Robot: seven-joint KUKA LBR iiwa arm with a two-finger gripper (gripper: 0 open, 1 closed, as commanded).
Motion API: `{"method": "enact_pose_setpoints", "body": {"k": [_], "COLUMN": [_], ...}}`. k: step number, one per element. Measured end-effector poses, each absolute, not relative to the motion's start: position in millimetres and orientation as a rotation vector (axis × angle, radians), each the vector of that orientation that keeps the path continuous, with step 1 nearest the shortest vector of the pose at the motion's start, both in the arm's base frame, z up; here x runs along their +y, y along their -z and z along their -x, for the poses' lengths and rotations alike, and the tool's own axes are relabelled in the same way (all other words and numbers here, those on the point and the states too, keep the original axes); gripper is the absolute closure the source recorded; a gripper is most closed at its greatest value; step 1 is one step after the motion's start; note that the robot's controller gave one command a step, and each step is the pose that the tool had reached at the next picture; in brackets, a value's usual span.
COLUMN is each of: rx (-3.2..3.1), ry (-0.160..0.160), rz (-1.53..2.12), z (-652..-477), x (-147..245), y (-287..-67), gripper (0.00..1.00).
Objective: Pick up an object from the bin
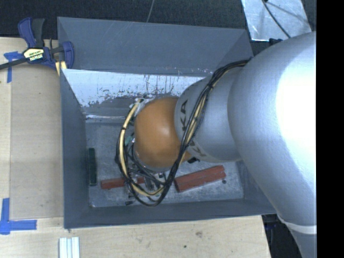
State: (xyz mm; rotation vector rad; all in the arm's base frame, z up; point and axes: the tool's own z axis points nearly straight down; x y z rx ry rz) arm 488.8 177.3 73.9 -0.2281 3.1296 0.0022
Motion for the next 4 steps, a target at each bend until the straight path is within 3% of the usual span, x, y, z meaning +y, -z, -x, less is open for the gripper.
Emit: {"method": "enact_pose_setpoints", "body": {"k": [2,4], "rx": [3.135,3.129], "ry": [0.001,-0.002], "rz": [0.228,0.228], "z": [-487.8,-488.6], "x": [176.8,177.0], "y": [-115.8,-133.4], "gripper": [1.00,1.00]}}
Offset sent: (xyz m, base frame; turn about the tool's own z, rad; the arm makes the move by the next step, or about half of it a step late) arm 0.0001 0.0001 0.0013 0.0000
